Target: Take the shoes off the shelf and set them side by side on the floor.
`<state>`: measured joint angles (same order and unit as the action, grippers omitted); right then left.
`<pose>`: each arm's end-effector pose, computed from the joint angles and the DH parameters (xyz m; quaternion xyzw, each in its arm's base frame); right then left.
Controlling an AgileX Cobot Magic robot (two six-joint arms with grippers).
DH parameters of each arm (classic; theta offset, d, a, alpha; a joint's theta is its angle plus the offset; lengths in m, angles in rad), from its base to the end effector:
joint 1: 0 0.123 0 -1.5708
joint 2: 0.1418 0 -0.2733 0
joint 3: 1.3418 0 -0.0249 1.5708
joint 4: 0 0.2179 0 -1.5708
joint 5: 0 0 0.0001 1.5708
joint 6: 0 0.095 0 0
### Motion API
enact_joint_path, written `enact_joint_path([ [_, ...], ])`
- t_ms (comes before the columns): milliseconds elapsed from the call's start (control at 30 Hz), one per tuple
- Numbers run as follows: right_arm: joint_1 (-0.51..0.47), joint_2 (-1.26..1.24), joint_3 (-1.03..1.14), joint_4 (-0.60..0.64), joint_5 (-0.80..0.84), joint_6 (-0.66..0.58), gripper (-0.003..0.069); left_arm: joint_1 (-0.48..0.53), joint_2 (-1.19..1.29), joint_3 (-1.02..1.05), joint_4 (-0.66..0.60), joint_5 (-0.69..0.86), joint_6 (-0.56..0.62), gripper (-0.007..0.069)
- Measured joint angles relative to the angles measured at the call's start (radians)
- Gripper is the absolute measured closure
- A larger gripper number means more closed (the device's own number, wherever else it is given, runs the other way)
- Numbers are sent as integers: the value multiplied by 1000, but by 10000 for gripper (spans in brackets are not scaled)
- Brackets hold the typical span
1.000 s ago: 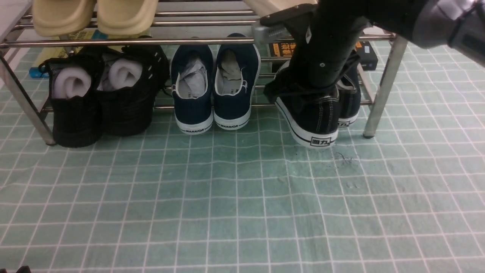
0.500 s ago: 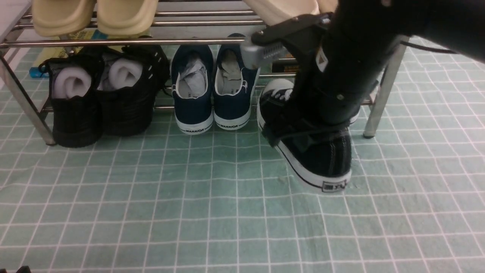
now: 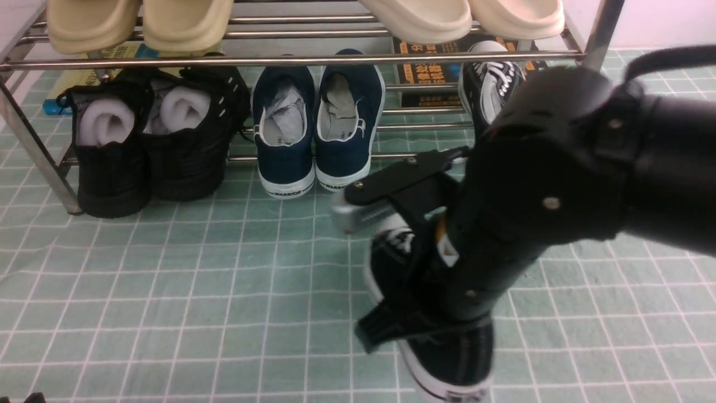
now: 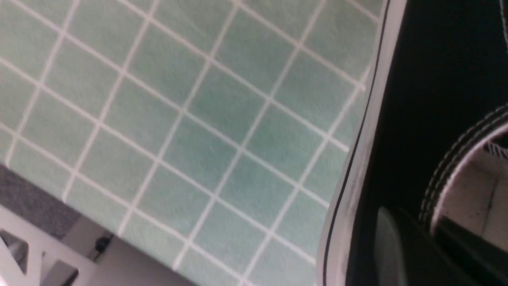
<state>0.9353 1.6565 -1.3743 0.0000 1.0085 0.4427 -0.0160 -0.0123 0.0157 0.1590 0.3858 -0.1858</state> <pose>0.1865 0.2529 0.2828 -0.2397 0.9535 0.1161 0.1410 0.0348 0.0051 0.1734 -0.0267 0.8035 0.0078 0.5946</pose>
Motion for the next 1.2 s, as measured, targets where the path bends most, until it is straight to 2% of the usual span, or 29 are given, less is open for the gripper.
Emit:
enact_joint_path([
  [167,0,69,0,-58,-110,66,652,0,0,0,0,0,0,383],
  [433,-3,103,0,-181,-94,155,648,0,0,0,0,0,0,383],
  [900,-42,181,0,-201,-148,293,634,0,0,0,0,0,0,383],
  [1167,-45,171,-6,-164,-80,274,486,0,0,0,0,0,0,383],
  [1200,-46,154,-18,-160,-37,248,440,0,0,0,0,0,0,383],
])
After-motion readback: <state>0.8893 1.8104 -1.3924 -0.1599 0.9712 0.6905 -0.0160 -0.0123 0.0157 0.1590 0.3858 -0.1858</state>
